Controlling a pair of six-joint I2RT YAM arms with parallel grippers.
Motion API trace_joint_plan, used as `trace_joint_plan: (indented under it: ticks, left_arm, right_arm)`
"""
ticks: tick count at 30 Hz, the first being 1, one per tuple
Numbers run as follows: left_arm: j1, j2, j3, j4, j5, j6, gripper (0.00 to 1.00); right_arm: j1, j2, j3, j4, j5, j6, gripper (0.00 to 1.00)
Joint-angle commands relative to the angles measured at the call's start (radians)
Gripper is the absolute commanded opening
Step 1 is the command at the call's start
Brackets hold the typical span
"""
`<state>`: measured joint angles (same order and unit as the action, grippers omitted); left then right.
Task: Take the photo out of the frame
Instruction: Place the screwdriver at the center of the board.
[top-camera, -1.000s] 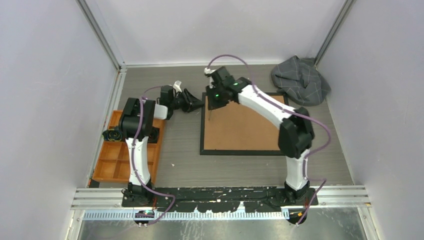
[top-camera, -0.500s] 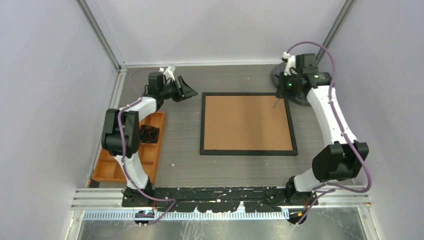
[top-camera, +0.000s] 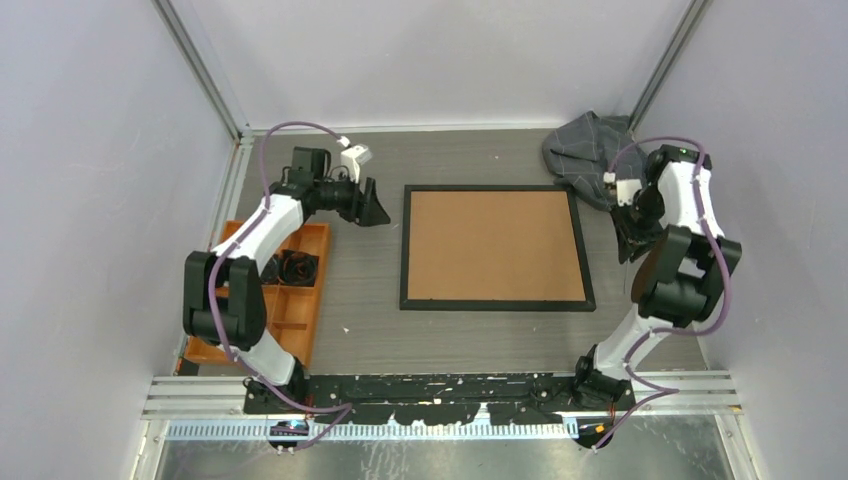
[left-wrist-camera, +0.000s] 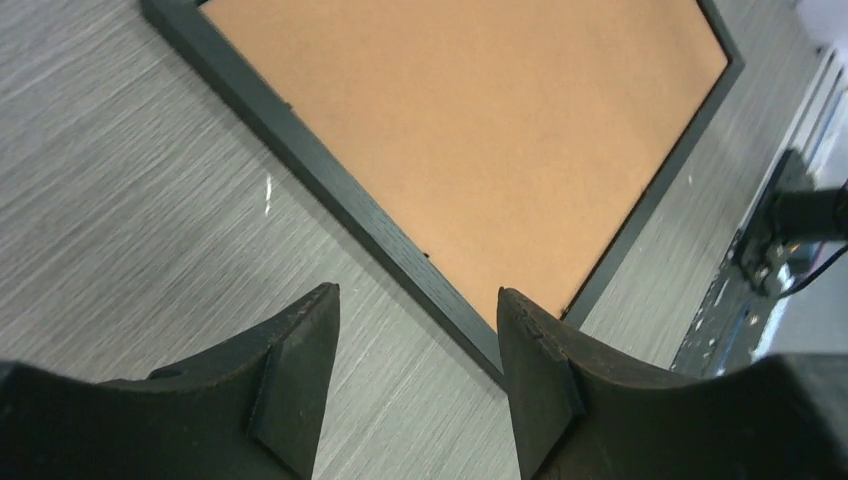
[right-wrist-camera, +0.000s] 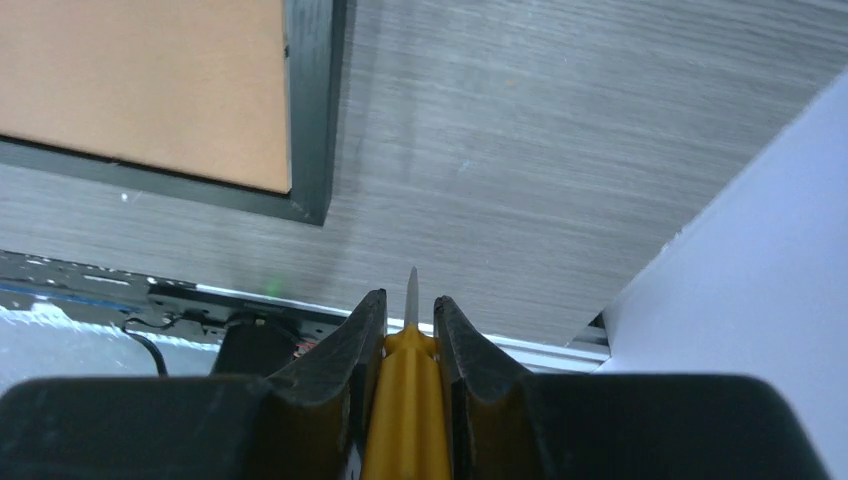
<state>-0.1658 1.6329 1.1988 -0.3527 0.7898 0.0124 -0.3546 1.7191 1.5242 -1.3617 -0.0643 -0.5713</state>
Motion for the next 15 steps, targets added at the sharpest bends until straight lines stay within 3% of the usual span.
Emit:
trace_joint_plan:
  ticks: [1,8,15]
  left_arm:
    - [-0.059,-0.124,-0.001,-0.132,-0.032,0.242,0.61]
    - [-0.063,-0.196,0.001,-0.234,-0.037,0.309,0.63]
    - [-0.063,-0.281,-0.024,-0.280,-0.058,0.342,0.69]
  right_arm:
    - [0.001,0.116,-0.004,0.084,0.061,-0.007,0.08]
    - [0.002,0.306,0.062,0.302,-0.007,0.162,0.26]
    - [0.002,0.321,0.014,0.468,0.012,0.230,0.44]
